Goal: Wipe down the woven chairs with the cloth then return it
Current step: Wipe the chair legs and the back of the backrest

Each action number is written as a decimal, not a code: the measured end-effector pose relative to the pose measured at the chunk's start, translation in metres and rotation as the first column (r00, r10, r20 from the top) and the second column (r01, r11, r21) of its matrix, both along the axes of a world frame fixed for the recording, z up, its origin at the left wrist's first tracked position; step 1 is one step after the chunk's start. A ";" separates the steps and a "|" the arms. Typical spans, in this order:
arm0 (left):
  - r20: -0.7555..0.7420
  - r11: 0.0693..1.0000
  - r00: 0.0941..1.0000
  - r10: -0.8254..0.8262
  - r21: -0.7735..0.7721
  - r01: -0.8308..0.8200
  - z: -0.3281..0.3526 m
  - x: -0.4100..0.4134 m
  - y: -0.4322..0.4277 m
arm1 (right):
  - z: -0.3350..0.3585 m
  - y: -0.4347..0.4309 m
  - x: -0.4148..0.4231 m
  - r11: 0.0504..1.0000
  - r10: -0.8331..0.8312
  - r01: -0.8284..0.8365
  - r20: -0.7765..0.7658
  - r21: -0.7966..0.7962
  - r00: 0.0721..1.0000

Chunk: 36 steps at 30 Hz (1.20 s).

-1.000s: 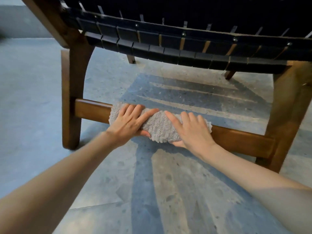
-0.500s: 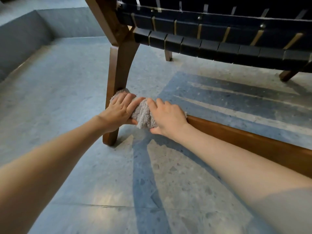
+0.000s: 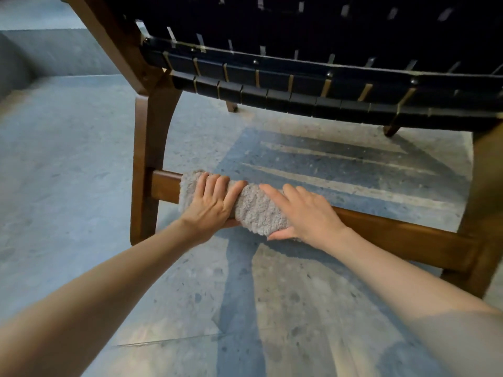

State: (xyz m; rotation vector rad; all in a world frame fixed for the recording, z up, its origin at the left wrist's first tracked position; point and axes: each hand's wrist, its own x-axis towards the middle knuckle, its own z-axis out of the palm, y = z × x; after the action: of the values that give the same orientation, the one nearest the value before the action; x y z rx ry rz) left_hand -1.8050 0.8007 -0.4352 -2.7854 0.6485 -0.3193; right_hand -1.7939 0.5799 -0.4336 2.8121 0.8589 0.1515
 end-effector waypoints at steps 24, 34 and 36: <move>-0.158 0.837 0.959 -0.235 -0.534 0.117 0.001 -0.023 -0.219 | 0.022 -0.187 -0.102 0.823 -0.443 0.424 -0.041 0.378 0.896; -0.185 0.487 0.977 -0.108 -0.866 -0.110 0.071 -0.002 -0.296 | 0.074 -0.224 -0.109 0.289 -0.590 0.380 -0.149 0.879 0.794; -0.281 0.311 0.945 -0.168 -0.925 -0.220 0.086 0.003 -0.320 | 0.089 -0.236 -0.108 0.282 -0.581 0.409 -0.185 0.868 0.793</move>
State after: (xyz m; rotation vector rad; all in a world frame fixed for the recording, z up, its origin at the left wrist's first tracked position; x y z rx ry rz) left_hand -1.8023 0.4807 -0.3494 -4.1265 0.5692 -0.2764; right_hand -1.9022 0.3441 -0.3450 3.7425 -0.4138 1.0001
